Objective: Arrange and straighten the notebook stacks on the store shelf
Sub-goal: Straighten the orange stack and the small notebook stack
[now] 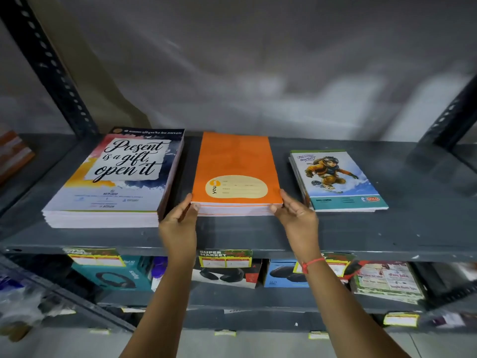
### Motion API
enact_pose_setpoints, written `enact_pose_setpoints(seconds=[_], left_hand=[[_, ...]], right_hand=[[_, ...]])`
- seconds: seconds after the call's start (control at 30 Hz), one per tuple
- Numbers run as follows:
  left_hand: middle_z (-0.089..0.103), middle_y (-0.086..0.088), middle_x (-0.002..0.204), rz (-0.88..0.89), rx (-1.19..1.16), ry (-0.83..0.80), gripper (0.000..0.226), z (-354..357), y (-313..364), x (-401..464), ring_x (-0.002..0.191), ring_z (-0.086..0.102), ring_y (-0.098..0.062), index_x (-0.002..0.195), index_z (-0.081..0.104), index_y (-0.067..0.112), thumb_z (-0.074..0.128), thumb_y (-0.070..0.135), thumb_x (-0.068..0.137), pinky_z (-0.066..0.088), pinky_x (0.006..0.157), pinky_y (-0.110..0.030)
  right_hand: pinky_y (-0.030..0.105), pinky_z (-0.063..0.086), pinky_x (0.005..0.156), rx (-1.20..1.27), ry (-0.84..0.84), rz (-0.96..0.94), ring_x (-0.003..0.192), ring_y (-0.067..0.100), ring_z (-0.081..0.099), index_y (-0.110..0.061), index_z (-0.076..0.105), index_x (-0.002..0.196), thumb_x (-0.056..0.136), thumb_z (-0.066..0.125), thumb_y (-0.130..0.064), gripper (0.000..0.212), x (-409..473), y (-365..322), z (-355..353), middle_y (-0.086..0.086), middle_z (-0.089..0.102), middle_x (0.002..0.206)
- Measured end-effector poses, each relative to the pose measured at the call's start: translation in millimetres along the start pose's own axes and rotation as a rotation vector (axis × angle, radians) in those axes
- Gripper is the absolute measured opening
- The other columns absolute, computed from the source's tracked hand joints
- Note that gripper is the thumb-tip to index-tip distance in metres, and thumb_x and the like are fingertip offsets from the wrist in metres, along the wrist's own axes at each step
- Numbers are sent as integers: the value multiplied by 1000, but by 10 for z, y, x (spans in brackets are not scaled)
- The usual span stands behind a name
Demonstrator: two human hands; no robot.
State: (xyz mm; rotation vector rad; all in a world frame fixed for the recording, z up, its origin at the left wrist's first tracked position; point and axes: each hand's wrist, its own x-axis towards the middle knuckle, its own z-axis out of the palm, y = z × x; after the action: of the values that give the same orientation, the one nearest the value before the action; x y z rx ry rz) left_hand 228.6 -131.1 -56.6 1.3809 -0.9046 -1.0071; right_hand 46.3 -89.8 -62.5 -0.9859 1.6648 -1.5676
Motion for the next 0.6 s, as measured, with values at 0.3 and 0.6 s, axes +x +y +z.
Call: enact_pose_setpoints(seconds=[0.3, 0.6], left_hand=[[38, -4, 138, 738, 240, -145, 47, 632, -19, -615, 134, 26, -6, 127, 51, -4, 44, 18, 86, 28, 114, -30], [48, 23, 100, 137, 241, -523, 53, 1621, -39, -1306, 69, 51, 15, 146, 25, 22, 43, 23, 96, 38, 60, 3]], right_hand=[[30, 53, 83, 110, 358, -128, 77, 14, 67, -36, 72, 68, 83, 60, -4, 37, -130, -63, -804, -20, 73, 66], [27, 29, 108, -123, 371, 108, 132, 19, 42, -11, 44, 137, 92, 44, -34, 50, 477, 74, -1915, 5, 47, 143]])
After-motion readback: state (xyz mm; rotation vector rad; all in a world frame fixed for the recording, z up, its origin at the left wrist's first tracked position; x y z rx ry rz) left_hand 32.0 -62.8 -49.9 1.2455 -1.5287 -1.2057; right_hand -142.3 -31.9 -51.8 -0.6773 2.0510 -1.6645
